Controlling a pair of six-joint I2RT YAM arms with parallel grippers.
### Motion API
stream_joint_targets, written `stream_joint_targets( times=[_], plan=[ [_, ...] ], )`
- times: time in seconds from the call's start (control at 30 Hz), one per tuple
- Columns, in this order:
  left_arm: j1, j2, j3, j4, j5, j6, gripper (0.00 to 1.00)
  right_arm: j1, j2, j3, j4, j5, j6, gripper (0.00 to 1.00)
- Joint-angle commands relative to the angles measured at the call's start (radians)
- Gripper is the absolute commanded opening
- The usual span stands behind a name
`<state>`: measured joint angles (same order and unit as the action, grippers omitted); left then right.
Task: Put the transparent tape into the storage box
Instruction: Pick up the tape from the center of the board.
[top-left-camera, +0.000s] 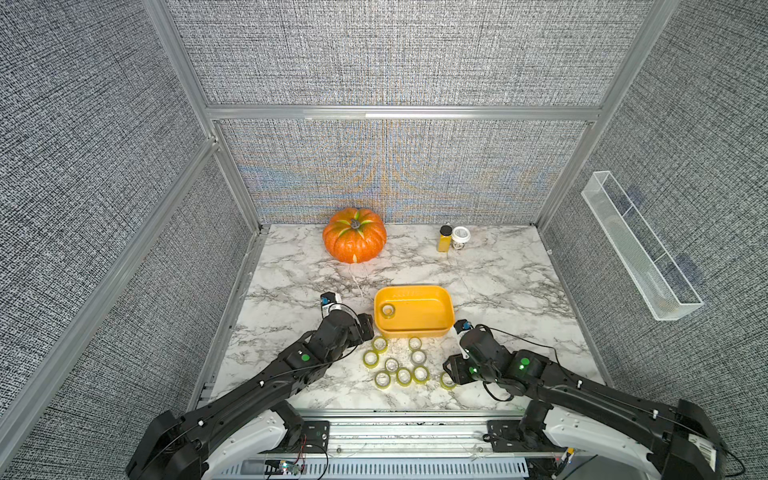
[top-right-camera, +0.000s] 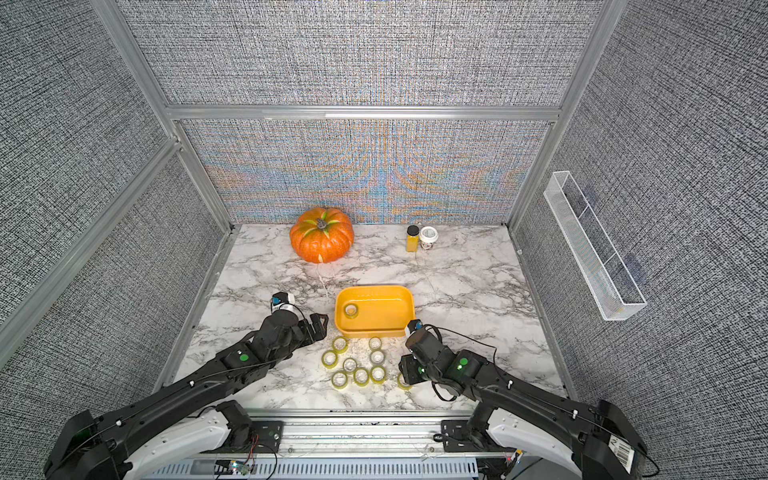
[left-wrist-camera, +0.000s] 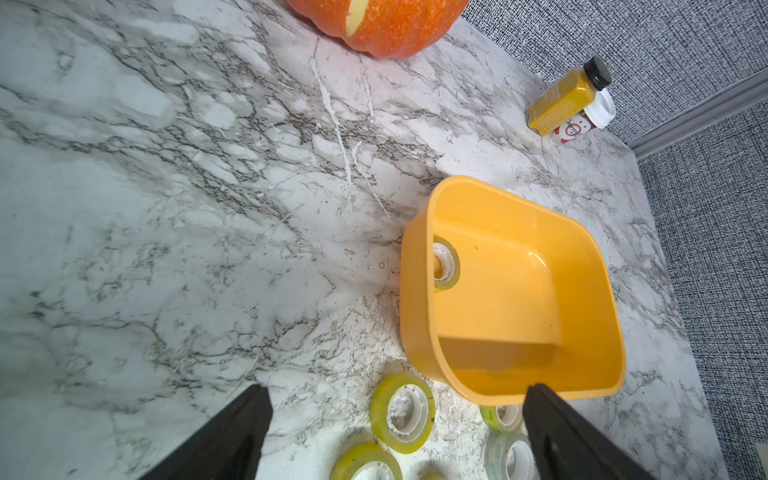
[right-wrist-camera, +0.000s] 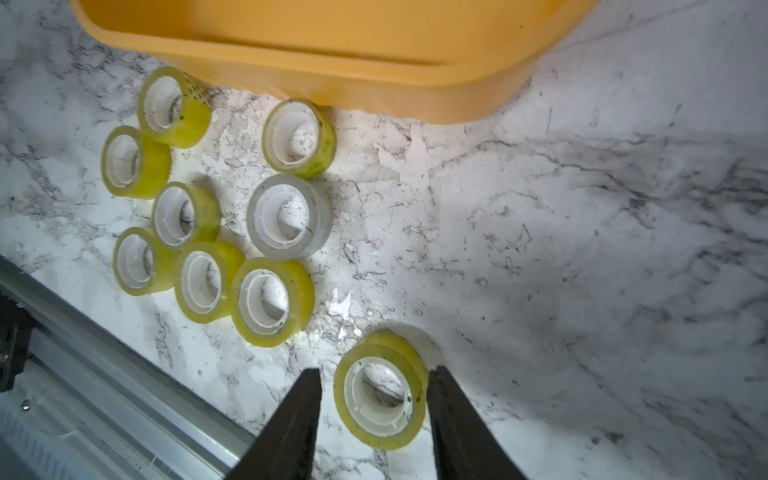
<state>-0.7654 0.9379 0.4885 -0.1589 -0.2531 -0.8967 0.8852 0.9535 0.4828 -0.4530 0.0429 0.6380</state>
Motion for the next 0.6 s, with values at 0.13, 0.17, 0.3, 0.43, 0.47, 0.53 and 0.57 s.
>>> stream_joint_targets(
  times=[0.13,0.17,0.3,0.43,0.47,0.53,0.57],
  plan=[
    [0.000,-0.002,-0.015,-0.002,-0.038,-0.002,1.00,0.015,0.080,-0.013,0.036,0.009,0.041,0.44],
    [-0.001,0.006,-0.009,-0.001,-0.040,0.000,1.00,0.017,0.096,-0.012,0.032,0.014,0.044,0.43],
    [0.000,0.043,0.017,0.000,-0.041,0.016,1.00,0.033,0.130,-0.006,0.001,0.043,0.067,0.40],
    [0.000,0.078,0.032,0.001,-0.040,0.025,1.00,0.043,0.129,-0.006,-0.018,0.069,0.088,0.40],
    [0.000,0.085,0.035,0.001,-0.039,0.028,1.00,0.043,0.132,-0.006,-0.020,0.075,0.093,0.40],
    [-0.001,0.092,0.036,0.008,-0.040,0.033,1.00,0.043,0.148,-0.004,-0.019,0.082,0.095,0.40],
    [0.000,0.093,0.038,0.014,-0.043,0.037,1.00,0.042,0.162,-0.001,-0.021,0.088,0.095,0.40]
  ],
)
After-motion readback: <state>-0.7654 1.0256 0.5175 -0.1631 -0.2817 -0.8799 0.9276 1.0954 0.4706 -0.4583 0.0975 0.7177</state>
